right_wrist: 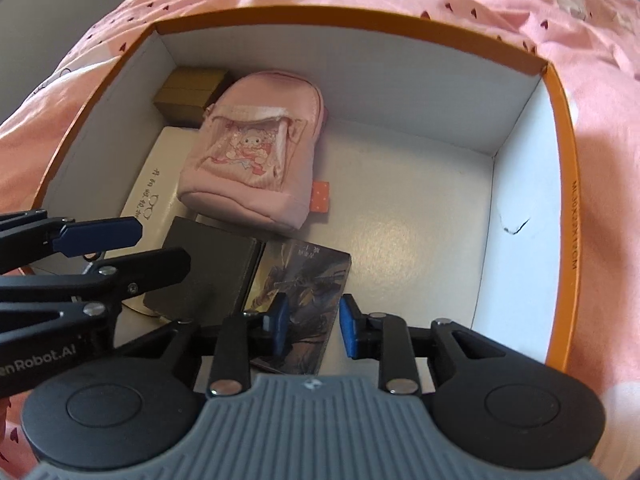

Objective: Organize objects
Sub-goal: 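Lower the card case and photo card box into the box and open both tools, then move both tools back to the items lying beside the orange box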

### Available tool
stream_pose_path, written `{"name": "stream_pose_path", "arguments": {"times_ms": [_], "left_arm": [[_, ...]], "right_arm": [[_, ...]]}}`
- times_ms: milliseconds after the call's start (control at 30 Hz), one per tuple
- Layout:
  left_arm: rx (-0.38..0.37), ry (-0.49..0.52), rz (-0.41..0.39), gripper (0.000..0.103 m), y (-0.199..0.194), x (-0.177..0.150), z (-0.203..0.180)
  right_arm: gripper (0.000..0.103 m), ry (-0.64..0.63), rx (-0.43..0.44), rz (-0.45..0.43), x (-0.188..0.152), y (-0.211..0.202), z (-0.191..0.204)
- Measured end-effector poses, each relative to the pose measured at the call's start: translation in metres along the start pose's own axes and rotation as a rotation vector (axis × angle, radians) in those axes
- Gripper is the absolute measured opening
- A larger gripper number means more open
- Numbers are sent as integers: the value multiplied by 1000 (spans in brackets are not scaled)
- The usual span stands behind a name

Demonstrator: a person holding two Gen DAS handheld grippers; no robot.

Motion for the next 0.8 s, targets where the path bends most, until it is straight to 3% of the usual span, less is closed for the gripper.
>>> {"name": "stream_pose_path", "arguments": {"times_ms": [267,433,800], "left_arm": [[-5,22,-95,54,-28,-5,-10],[-27,30,-137,56,-46,-11,-16],[-39,88,-176,61,-73,-46,-36]], "right_arm": [[43,-69,-78,-202,-15,-50,8],[48,-84,-101,-282,-33,-75,13],[60,-49,-89,-335,-88,-104,17]]}}
Point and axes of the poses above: each gripper's, at about its wrist camera, not at the fingertips, and y roughly the way its jaws point, z to its left, x to its top, the point moved 7 cm from there along y, roughly the way its jaws point, and after that the axes turned 10 degrees about z, right-handed, at the moved point
